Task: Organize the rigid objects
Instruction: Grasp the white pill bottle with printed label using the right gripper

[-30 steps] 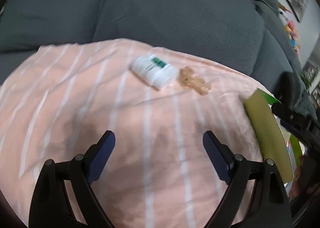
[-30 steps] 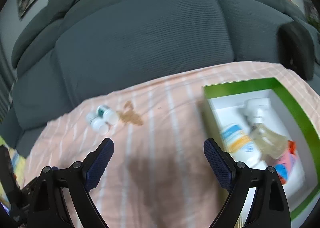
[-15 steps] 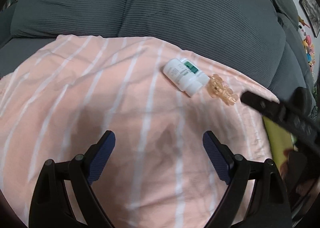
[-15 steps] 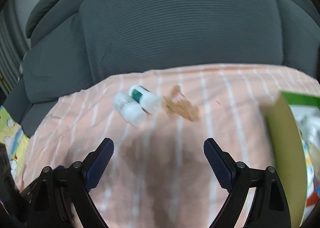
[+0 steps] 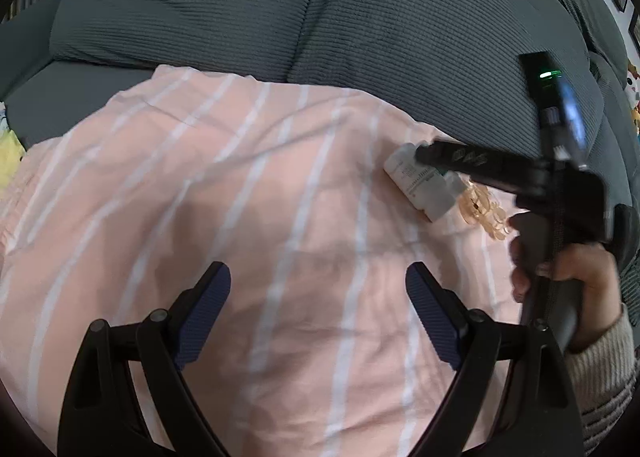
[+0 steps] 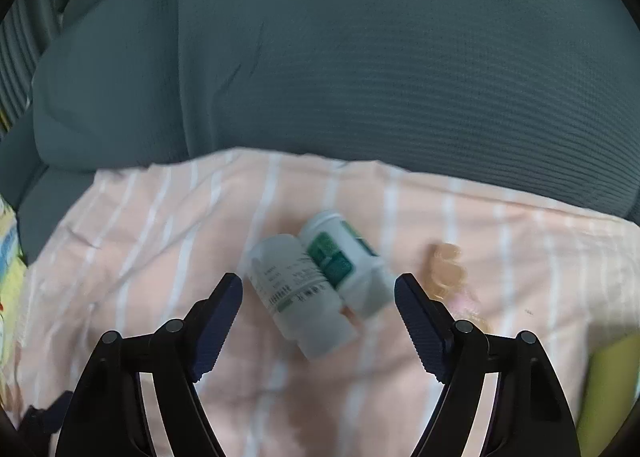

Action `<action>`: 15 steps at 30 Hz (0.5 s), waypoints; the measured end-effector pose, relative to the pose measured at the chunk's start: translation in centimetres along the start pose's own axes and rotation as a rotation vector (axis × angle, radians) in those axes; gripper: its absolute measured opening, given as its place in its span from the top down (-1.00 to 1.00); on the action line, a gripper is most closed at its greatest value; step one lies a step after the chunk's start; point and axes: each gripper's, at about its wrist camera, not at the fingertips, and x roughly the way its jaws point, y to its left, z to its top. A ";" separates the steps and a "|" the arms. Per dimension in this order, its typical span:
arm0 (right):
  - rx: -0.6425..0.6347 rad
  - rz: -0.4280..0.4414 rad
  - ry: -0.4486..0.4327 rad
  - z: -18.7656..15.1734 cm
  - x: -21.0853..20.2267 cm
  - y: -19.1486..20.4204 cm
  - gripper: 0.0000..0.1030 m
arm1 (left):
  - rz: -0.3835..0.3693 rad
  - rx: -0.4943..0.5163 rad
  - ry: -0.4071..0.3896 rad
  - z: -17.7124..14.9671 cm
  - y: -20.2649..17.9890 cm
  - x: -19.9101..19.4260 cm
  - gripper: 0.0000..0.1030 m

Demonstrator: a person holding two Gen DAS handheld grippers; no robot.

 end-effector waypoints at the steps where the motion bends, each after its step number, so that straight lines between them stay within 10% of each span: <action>1: -0.022 -0.006 0.014 0.1 0.8 0.4 -0.35 | -0.002 -0.008 -0.001 0.1 0.3 0.0 -0.72; 15: -0.174 -0.031 0.062 -1.2 3.1 3.4 0.07 | -0.021 -0.058 0.003 0.3 1.4 -0.6 -0.72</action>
